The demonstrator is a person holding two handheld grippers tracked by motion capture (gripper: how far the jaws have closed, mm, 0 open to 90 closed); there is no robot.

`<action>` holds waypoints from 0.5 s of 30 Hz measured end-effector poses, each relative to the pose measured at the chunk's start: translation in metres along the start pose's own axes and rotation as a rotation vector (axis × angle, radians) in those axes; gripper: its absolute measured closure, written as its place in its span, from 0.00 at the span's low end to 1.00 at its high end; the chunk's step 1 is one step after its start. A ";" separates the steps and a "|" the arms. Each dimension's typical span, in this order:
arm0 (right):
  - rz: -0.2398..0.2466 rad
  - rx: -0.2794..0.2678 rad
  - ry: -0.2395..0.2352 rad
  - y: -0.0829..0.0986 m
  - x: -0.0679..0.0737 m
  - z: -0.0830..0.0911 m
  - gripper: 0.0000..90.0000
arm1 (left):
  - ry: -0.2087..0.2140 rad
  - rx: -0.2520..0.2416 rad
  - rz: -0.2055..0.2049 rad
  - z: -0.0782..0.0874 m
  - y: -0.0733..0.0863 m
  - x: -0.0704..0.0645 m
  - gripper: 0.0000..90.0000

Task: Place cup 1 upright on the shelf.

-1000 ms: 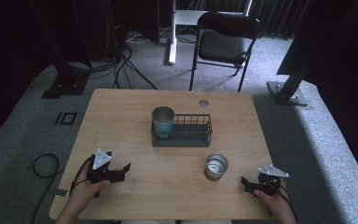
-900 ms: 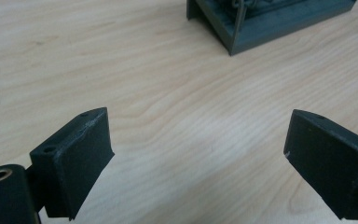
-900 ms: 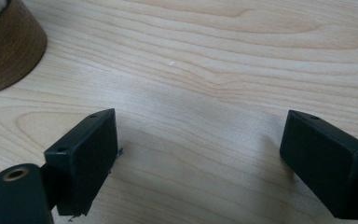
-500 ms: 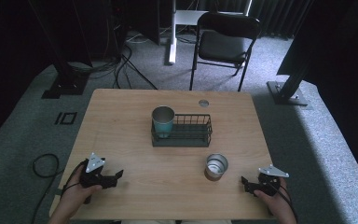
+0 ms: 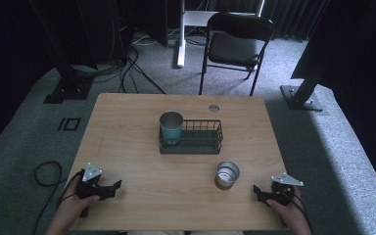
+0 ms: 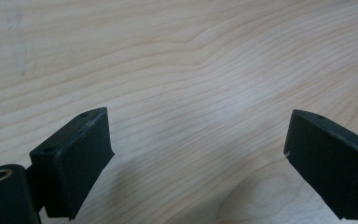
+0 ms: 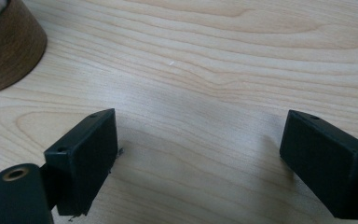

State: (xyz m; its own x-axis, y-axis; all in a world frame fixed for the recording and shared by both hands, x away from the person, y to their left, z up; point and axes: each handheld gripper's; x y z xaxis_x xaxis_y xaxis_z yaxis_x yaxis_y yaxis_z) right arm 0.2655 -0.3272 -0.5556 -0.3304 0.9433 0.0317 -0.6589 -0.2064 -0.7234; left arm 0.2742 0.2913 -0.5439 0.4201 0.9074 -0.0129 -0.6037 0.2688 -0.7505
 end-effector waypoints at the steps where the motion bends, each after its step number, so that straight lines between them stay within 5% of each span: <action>1: 0.000 0.000 0.000 0.000 0.000 0.000 0.12 | -0.004 0.004 0.006 -0.001 0.001 0.001 0.09; 10: 0.000 0.000 0.000 0.000 0.000 0.000 0.12 | -0.068 0.062 0.048 -0.005 0.006 0.011 0.09; 15: 0.000 0.000 0.000 0.000 0.000 0.000 0.12 | -0.086 0.081 0.018 -0.008 0.004 0.008 0.07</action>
State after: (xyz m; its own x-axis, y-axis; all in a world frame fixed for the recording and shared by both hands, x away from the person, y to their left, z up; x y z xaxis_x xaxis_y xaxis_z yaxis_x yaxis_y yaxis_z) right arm 0.2655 -0.3272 -0.5556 -0.3302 0.9434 0.0322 -0.6593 -0.2061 -0.7231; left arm 0.2802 0.2973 -0.5525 0.3508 0.9358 0.0332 -0.6647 0.2739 -0.6951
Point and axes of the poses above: each handheld gripper's, and its own axes: z roughly backward along the jaws, y roughly out of its underside, x roughly to its left, and after that the axes turned 2 degrees about -y, right-handed
